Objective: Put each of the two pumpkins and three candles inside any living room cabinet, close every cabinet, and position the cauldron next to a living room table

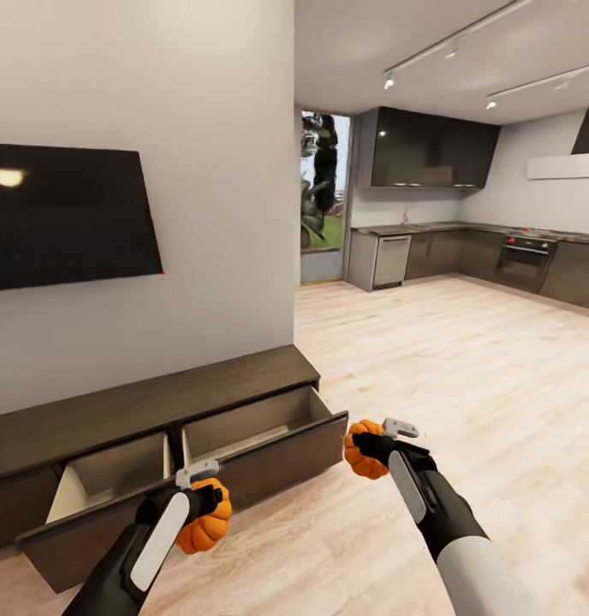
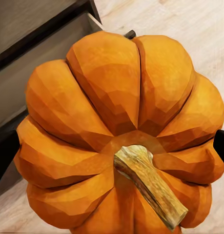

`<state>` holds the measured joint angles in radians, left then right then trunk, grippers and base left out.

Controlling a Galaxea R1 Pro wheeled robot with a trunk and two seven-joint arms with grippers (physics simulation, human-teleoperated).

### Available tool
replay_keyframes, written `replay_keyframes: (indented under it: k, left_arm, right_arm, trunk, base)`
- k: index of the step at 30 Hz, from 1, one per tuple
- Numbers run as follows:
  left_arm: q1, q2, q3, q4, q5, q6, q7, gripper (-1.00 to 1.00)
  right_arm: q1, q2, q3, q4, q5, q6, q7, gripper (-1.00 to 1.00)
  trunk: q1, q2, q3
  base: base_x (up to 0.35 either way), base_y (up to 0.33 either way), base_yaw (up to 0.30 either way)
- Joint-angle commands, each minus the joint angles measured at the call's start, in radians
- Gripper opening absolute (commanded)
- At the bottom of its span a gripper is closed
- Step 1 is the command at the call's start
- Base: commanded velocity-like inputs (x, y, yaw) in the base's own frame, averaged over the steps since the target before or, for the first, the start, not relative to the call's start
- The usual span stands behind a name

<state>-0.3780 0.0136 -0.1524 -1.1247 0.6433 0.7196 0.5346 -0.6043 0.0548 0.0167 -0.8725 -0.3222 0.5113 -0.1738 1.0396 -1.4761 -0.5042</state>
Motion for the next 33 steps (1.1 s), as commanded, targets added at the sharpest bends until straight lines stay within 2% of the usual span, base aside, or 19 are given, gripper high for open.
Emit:
replay_keyframes:
  k: [1,9,12,33]
  left_arm:
    - [-0.001,0.001,-0.004,0.0,0.009,0.001,0.013,-1.0]
    - [-0.001,0.0,-0.007,0.009,0.01,-0.027,0.012,-1.0]
    - [-0.001,0.001,-0.006,0.01,0.012,-0.042,0.01,-1.0]
    - [-0.001,-0.002,-0.01,0.027,0.008,-0.046,0.014,-1.0]
  right_arm:
    - [0.001,0.0,0.009,-0.002,-0.009,0.002,-0.009,-1.0]
    - [0.004,0.002,0.146,-0.002,-0.009,0.0,-0.004,-1.0]
    - [0.004,0.002,0.169,-0.002,-0.01,-0.001,-0.003,-1.0]
    - [0.005,0.003,0.181,0.0,-0.011,0.0,-0.003,-1.0]
  trunk:
    - [-0.004,0.007,0.002]
    - [-0.004,0.007,0.002]
    - [-0.004,0.007,0.002]
    - [-0.004,0.007,0.002]
  base:
    - [0.0,0.0,0.258]
    - [0.005,0.0,0.275]
    - [0.177,0.0,0.279]
    - [0.301,-0.043,0.28]
